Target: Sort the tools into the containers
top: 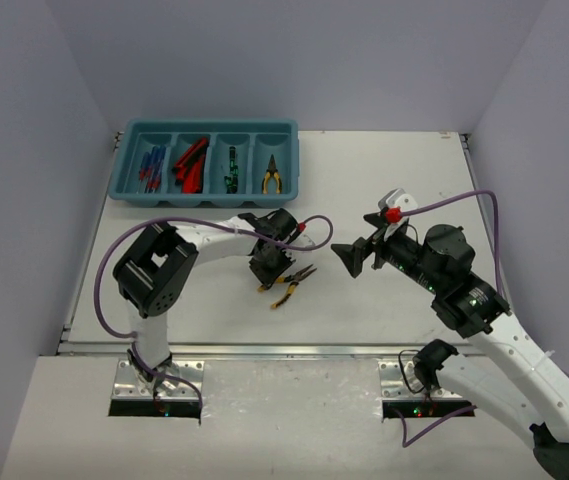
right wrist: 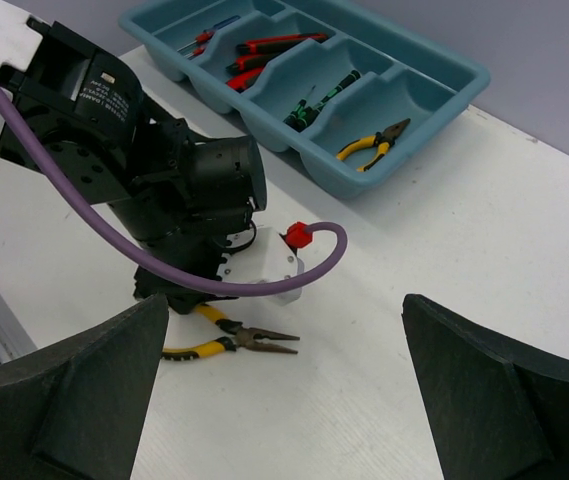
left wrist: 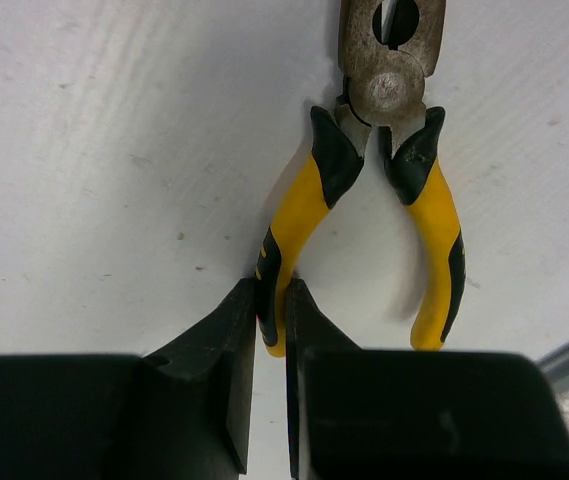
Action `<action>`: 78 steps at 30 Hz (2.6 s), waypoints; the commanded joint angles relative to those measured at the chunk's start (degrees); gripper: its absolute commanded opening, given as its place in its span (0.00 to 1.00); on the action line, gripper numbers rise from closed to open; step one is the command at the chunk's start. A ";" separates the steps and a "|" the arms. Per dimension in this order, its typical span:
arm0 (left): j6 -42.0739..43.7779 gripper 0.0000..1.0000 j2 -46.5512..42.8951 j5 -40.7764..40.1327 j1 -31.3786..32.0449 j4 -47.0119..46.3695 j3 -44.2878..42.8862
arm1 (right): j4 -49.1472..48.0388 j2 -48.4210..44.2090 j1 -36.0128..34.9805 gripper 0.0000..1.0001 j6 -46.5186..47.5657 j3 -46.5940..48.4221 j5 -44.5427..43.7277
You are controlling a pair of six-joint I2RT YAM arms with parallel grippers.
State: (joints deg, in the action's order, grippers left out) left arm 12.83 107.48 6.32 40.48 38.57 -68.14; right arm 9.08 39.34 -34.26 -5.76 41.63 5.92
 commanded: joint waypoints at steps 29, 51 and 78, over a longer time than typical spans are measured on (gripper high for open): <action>-26.80 0.00 19.11 -14.48 -19.57 -3.91 -57.29 | -7.06 -8.84 -0.03 0.99 -5.31 -3.38 -28.85; -33.42 0.65 20.47 -9.63 -20.97 -6.10 -53.80 | -6.57 -5.48 -0.10 0.99 -4.88 -2.39 -24.44; -26.33 1.00 -72.25 -48.24 -21.40 -10.11 17.38 | 31.44 0.63 -0.10 0.99 -13.66 11.70 -44.02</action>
State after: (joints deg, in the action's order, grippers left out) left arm -15.97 39.03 -38.00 19.51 25.31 -54.98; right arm 37.84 40.69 -34.29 -15.51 54.62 -29.36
